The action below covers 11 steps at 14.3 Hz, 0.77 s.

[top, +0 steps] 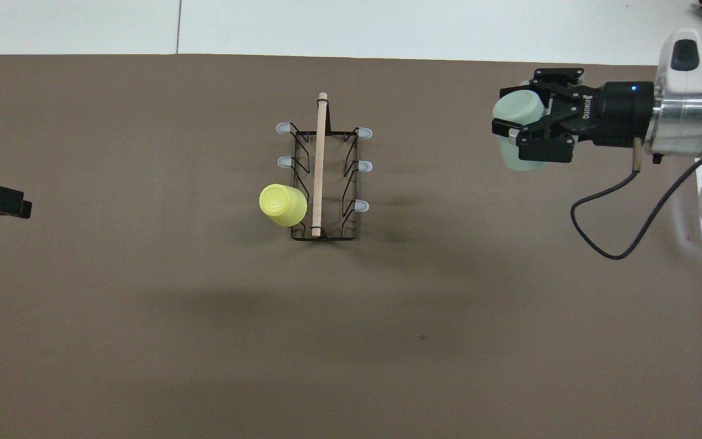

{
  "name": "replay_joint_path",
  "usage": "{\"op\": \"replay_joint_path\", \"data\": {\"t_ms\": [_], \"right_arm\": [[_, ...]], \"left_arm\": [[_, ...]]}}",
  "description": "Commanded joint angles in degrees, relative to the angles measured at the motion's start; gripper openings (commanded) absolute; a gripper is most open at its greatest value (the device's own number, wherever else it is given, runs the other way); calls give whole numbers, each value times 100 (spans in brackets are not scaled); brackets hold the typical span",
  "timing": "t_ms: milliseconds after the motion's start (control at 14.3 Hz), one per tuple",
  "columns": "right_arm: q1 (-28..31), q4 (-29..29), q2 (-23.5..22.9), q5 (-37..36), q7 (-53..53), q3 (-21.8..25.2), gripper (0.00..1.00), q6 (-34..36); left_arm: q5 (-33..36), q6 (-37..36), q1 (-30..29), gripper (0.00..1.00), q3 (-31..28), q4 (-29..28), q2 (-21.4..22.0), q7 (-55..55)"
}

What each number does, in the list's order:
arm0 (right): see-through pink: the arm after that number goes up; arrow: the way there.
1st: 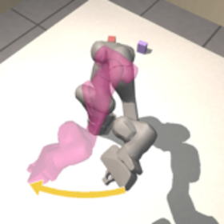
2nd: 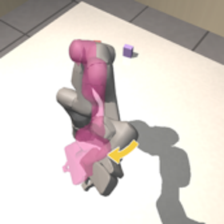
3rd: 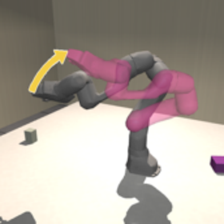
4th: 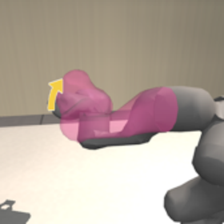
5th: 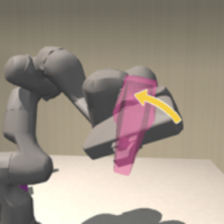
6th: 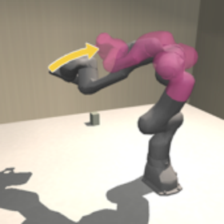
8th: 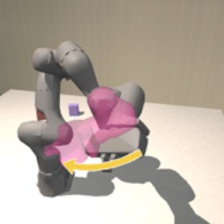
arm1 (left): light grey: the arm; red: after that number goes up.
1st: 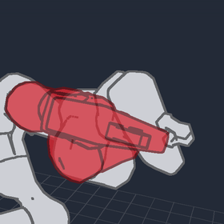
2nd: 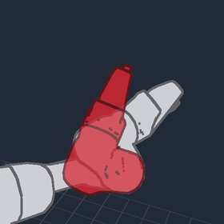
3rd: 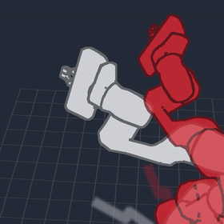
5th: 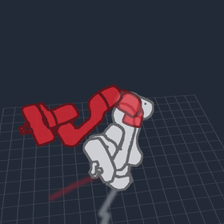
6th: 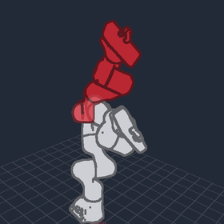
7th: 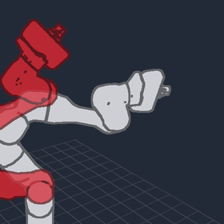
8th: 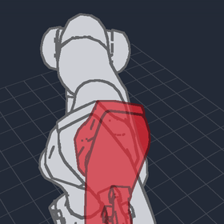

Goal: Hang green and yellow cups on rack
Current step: 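Move the green cup with the right gripper toward the rack's near peg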

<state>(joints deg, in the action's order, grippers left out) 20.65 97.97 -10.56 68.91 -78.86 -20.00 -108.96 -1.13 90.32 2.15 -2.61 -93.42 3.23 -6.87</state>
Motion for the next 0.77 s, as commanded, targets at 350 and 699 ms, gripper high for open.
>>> {"op": "replay_joint_path", "data": {"t_ms": [350, 699], "right_arm": [[-244, 1364, 792, 2072, -962, 66, 0, -422], [-1314, 1716, 818, 3679, -2403, 66, 0, -1906]], "left_arm": [[95, -41, 355, 100, -47, -71, 116, 55], [104, -40, 707, 100, -370, -88, 187, 55]]}}
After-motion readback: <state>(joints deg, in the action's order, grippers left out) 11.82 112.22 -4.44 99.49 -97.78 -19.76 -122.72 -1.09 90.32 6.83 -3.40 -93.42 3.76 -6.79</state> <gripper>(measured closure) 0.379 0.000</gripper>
